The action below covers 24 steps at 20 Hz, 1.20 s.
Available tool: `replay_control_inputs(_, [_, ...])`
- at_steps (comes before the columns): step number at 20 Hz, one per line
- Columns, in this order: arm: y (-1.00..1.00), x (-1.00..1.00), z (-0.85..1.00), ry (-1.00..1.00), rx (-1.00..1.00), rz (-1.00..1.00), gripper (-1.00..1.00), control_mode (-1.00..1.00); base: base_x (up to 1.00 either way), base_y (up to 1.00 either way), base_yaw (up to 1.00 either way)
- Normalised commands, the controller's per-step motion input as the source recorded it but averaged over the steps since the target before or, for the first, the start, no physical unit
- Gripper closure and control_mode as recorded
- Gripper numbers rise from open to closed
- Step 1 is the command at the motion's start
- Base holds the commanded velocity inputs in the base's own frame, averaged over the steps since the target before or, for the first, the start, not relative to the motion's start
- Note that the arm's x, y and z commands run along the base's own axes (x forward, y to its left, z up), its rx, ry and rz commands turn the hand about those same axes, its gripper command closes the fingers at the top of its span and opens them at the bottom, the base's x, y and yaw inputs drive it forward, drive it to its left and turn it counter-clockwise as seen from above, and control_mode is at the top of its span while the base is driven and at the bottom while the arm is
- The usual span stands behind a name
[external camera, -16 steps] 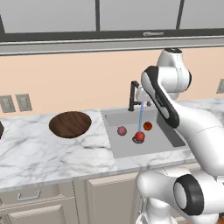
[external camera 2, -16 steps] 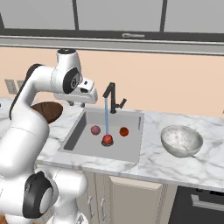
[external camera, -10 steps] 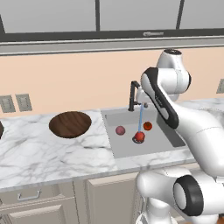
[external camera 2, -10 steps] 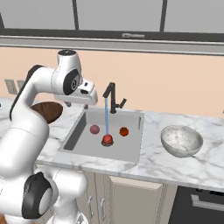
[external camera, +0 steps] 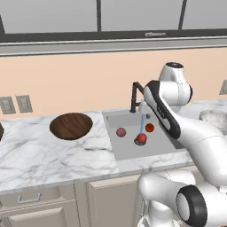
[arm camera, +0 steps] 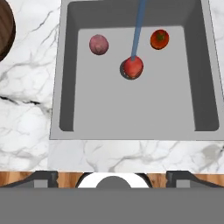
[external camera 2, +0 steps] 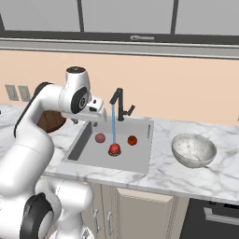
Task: Pick the onions from the sink and place them in one bowl. Place the tomato in the other bowl. Then turn off the sink faucet.
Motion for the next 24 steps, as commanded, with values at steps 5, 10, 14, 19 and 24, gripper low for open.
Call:
replay_control_inputs(5, [-0.18,0.00,-0.38,-0.01,0.00,0.00,-1.00,-1.00,0.00,0.00,0.00])
replay_control_inputs(10, [-0.13,0.00,-0.44,-0.02,0.00,0.00,-1.00,-1.00,0.00,0.00,0.00])
replay_control_inputs(14, [-0.11,0.09,-0.41,-0.02,0.00,0.00,-1.00,-1.00,0.00,0.00,0.00])
replay_control_inputs(19, [-0.03,0.37,-0.42,0.00,0.00,0.00,-1.00,-1.00,0.00,0.00,0.00])
replay_control_inputs(24, [-0.09,0.36,-0.42,-0.01,0.00,0.00,-1.00,-1.00,0.00,0.00,0.00])
